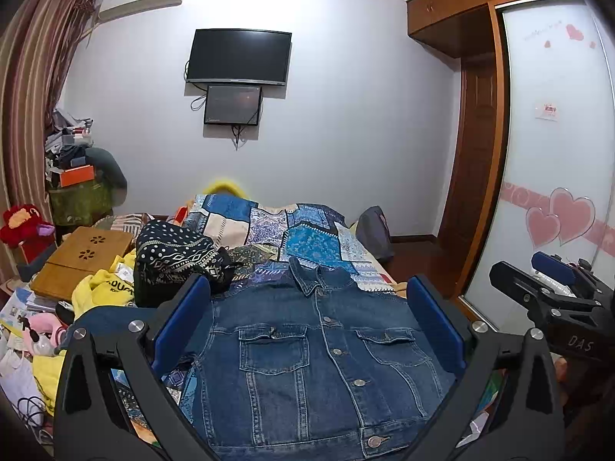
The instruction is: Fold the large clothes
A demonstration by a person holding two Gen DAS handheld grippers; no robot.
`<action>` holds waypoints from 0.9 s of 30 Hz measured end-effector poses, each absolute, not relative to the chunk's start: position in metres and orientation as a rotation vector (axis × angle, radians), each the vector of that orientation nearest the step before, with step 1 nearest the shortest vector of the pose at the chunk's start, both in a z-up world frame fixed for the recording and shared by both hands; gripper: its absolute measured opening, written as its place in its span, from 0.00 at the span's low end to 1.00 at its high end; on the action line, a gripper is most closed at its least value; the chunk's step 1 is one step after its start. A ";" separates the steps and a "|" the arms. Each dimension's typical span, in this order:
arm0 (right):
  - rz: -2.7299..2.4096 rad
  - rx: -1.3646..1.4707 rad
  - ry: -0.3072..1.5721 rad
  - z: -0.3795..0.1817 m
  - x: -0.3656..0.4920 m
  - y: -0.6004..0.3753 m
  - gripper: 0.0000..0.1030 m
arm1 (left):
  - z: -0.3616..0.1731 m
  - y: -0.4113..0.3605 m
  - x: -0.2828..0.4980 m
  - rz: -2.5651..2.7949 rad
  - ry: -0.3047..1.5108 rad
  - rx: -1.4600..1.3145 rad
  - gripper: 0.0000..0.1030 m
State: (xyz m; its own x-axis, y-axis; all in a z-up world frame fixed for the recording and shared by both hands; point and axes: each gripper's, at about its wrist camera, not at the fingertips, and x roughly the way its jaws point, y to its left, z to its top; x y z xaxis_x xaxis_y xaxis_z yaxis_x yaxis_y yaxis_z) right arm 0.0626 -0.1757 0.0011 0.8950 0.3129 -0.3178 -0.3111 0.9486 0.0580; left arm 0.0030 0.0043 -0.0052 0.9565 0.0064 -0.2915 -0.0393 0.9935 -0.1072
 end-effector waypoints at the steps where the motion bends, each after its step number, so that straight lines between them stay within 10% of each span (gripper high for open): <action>1: 0.324 0.007 0.330 0.001 0.063 -0.176 1.00 | -0.005 0.004 0.003 0.024 0.295 -0.112 1.00; 27: 0.328 0.015 0.337 0.000 0.060 -0.174 1.00 | -0.005 0.005 0.004 0.029 0.309 -0.115 1.00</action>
